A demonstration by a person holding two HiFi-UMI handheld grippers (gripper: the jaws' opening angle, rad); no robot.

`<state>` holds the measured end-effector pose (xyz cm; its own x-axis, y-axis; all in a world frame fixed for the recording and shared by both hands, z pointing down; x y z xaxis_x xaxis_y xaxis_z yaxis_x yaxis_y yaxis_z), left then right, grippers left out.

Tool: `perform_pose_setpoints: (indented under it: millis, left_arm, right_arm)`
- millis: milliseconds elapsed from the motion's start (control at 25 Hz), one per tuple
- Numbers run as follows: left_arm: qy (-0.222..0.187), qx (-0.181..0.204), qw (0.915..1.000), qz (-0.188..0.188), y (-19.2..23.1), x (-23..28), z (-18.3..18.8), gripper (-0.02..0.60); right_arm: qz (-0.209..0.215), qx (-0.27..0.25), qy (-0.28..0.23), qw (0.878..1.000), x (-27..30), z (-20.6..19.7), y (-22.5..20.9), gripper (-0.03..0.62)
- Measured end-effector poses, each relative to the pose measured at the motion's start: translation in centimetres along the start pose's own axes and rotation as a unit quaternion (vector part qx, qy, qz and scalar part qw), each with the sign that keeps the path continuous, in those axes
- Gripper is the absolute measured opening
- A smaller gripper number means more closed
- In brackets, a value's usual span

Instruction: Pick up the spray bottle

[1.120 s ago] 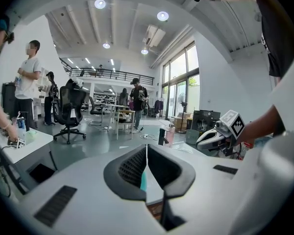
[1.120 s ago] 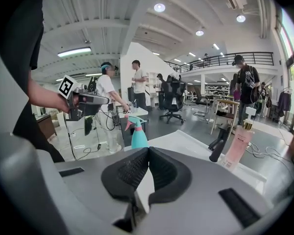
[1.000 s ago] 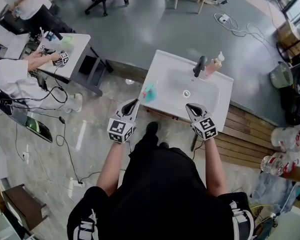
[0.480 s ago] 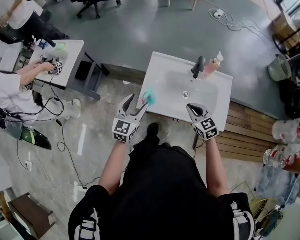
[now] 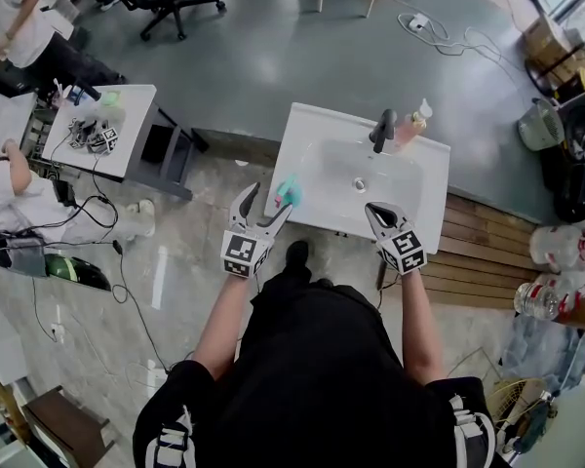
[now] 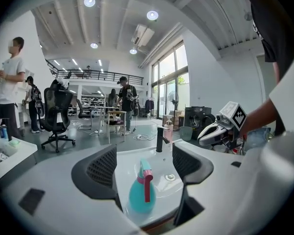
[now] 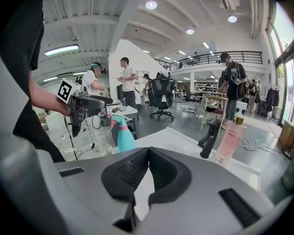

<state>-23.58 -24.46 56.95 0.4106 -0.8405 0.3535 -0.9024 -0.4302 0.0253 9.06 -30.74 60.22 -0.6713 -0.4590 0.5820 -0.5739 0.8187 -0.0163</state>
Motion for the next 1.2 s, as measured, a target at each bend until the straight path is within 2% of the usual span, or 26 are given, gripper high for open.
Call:
perform_pose_setpoints:
  millis: [600, 920, 1200]
  left_arm:
    - [0.015, 0.002, 0.9998, -0.009, 0.1, 2.3, -1.2, 0.331]
    - [0.032, -0.025, 0.9987, -0.032, 0.6, 4.9, -2.6, 0.330]
    - [0.048, -0.008, 0.9985, -0.025, 1.3, 6.0, -2.8, 0.330]
  right_arm:
    - [-0.025, 0.012, 0.009, 1.000, -0.8, -0.6, -0.3, 0.015]
    - [-0.042, 0.023, 0.021, 0.999, -1.4, -0.9, -0.5, 0.015]
    - [-0.060, 0.033, 0.026, 0.997, -1.8, -1.3, -0.3, 0.015]
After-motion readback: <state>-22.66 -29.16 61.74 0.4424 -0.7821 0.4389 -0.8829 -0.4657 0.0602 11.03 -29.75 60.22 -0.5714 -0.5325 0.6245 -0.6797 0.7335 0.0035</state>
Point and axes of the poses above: the fingertips, and each gripper's own axes: x forward along the fingers, y to its left, z out of its top, the point moved 10 cm from there along -x, backward along the fingers, and after that the axes turned 5 degrees about y, right-handed, at the moved point
